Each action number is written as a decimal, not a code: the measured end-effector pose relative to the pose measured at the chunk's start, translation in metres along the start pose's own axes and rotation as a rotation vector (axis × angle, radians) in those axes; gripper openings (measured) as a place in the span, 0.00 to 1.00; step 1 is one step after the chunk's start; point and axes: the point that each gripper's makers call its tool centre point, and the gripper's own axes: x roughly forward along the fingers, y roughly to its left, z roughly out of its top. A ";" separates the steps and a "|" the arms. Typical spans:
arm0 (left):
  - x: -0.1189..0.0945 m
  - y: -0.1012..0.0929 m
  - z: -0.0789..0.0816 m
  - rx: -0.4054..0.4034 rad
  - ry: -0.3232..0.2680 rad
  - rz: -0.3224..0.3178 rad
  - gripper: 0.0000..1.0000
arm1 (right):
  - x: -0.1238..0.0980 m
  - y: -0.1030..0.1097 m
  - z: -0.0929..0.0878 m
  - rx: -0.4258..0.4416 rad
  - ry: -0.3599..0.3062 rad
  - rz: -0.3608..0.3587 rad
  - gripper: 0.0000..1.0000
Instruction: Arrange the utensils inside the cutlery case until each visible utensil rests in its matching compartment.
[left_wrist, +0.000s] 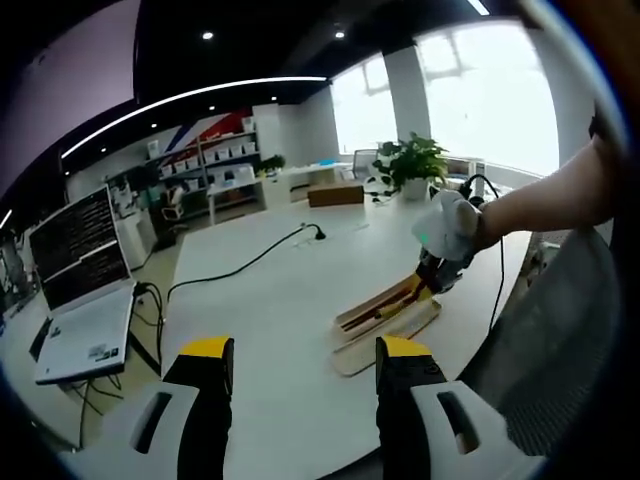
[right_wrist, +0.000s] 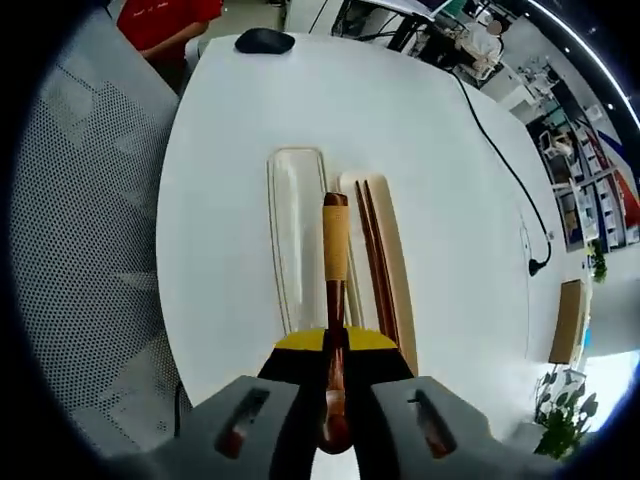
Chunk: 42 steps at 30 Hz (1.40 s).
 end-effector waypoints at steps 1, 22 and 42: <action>0.000 0.000 0.000 0.000 0.000 0.000 0.59 | 0.000 -0.002 0.000 -0.004 0.001 -0.003 0.01; 0.002 -0.003 -0.002 -0.003 0.008 -0.020 0.58 | 0.010 -0.025 -0.002 -0.036 0.047 -0.008 0.01; 0.002 0.000 -0.001 -0.011 0.007 0.000 0.57 | 0.025 -0.031 0.002 -0.101 0.070 0.001 0.01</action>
